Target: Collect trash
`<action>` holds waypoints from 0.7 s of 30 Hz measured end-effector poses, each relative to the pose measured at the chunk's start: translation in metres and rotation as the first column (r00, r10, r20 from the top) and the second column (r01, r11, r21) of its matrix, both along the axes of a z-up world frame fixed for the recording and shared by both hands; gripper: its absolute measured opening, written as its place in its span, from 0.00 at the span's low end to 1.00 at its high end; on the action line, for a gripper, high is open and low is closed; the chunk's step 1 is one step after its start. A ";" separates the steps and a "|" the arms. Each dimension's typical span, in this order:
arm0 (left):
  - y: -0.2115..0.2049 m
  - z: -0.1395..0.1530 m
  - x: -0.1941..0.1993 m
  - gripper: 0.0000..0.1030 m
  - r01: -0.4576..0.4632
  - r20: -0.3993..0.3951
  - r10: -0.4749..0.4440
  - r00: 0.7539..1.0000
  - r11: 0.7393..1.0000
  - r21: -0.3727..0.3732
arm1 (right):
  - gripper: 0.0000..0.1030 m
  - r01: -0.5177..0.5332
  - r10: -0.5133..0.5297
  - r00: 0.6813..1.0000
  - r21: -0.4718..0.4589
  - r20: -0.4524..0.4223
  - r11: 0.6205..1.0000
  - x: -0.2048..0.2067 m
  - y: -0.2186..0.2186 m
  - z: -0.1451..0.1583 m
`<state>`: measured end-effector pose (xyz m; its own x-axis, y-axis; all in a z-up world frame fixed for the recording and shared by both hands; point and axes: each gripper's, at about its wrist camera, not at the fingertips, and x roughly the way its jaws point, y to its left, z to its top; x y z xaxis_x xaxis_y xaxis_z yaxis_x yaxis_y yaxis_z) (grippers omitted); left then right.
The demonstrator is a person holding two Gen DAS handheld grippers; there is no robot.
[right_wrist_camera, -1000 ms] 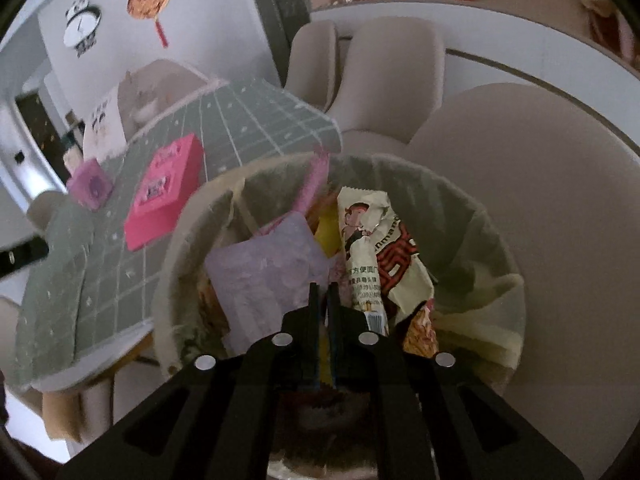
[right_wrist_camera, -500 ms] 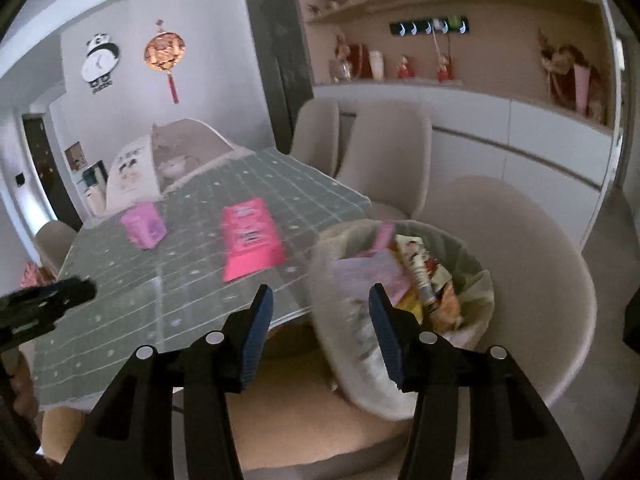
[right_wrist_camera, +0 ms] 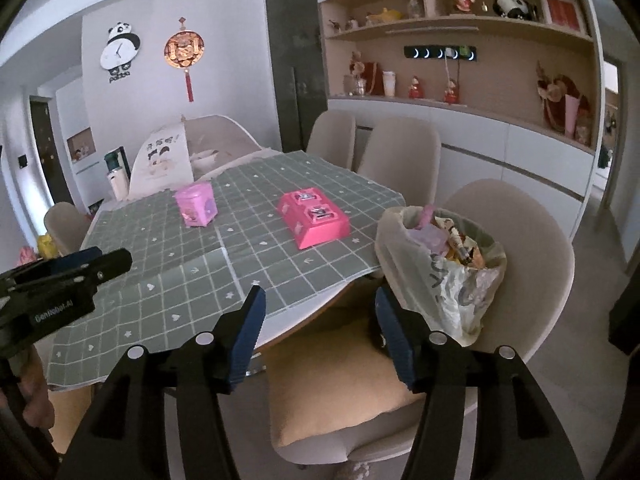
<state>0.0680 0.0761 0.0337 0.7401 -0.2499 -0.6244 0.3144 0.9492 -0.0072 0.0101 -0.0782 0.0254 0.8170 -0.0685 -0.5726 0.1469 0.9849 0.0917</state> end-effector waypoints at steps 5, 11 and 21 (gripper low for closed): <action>0.012 0.001 -0.012 0.47 0.003 0.016 -0.003 1.000 1.000 0.005 | 0.53 0.001 -0.001 1.000 0.003 0.018 1.000 -0.006 0.011 0.004; 0.022 0.003 -0.020 0.47 0.005 0.042 -0.006 0.999 1.000 0.006 | 0.53 0.002 -0.002 1.000 -0.001 0.031 1.000 -0.008 0.016 0.005; 0.025 0.003 -0.025 0.47 0.016 0.039 -0.016 0.999 1.000 0.003 | 0.53 0.005 -0.005 1.000 -0.004 0.029 1.000 -0.008 0.016 0.005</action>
<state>0.0431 0.1011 0.0367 0.7595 -0.2607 -0.5960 0.3298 0.9440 0.0074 0.0017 -0.0624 0.0308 0.8331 -0.0750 -0.5480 0.1492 0.9845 0.0922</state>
